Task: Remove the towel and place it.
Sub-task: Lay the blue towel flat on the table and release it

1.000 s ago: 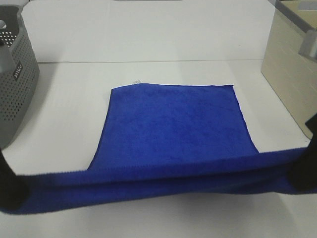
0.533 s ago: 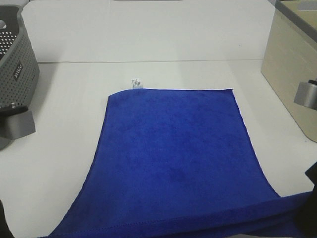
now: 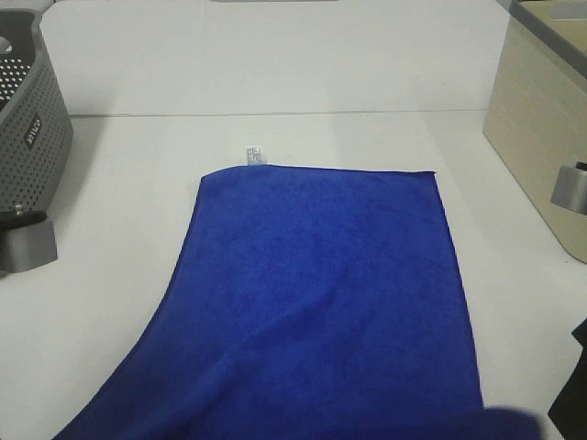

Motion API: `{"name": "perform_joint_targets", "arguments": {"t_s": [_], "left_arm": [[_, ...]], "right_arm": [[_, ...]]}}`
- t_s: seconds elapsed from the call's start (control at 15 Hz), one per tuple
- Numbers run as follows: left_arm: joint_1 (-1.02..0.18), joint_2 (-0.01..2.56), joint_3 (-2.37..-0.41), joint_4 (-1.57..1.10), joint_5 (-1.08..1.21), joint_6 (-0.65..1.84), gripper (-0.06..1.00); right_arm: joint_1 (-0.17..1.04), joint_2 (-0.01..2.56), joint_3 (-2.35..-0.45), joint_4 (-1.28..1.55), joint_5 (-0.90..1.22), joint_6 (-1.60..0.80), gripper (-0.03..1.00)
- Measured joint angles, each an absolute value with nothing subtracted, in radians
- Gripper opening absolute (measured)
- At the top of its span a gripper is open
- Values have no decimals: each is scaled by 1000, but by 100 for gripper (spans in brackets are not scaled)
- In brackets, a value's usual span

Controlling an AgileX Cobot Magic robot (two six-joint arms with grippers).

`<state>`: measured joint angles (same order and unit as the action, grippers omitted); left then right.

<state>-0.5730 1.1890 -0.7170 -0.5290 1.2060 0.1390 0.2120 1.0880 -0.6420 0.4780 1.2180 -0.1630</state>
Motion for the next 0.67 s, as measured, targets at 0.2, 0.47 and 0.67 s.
{"name": "perform_joint_targets", "arguments": {"t_s": [0.2,0.47,0.67], "left_arm": [[-573,1189,-717,-533,1209,130,21],[-573,1189,-717,-535,1211,117,66],[-573,1189,-730,-517,1213,124,69]], "right_arm": [[212,1088,-642,478,1218,-144,50],[212,1088,-642,461,1218,-123,65],[212,1088,-642,461,1218,-122,66]]}}
